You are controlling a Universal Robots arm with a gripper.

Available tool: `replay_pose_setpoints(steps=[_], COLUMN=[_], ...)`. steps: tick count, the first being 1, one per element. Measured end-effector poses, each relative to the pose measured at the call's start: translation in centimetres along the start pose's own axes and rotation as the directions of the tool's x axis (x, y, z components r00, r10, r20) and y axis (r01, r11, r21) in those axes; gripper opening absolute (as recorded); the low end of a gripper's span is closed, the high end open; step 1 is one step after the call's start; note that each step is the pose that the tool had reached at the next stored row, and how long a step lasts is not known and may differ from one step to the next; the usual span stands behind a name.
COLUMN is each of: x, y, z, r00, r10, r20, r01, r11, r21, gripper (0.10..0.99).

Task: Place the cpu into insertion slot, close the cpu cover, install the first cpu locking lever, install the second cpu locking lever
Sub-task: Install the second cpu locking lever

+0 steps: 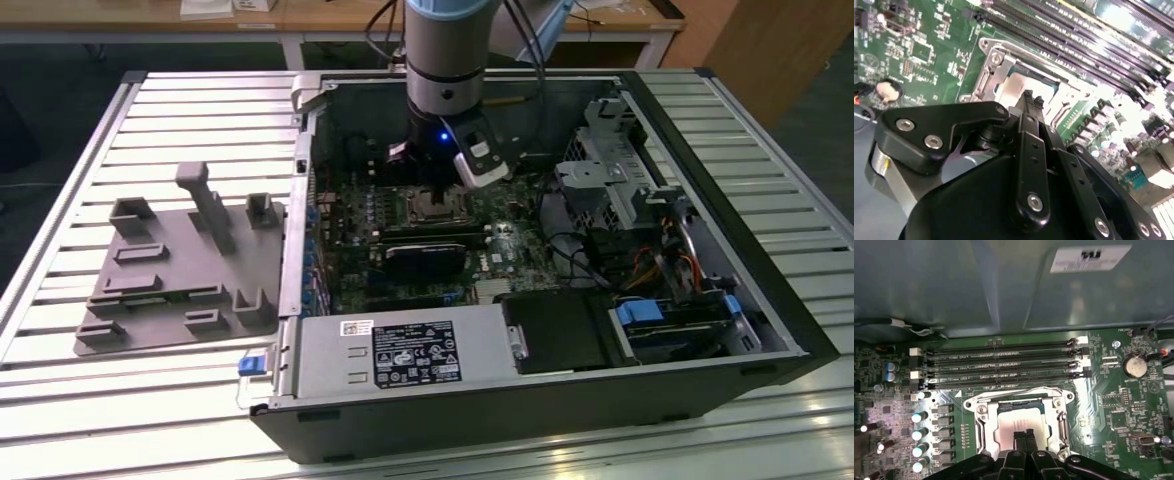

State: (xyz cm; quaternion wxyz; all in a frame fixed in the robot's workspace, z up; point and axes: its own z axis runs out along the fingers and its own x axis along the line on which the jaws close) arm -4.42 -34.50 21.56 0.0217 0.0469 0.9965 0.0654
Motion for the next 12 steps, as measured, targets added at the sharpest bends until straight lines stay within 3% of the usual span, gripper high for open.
replay_pose_setpoints(steps=[5,12], x=[-0.03,-0.03], y=[0.22,0.22], z=[-0.91,-0.94], r00=[1.0,1.0], r10=[0.0,0.0], r20=[0.0006,0.0008], r01=[0.0,0.0], r11=[1.0,1.0], r21=[0.002,0.003], gripper=[0.102,0.102])
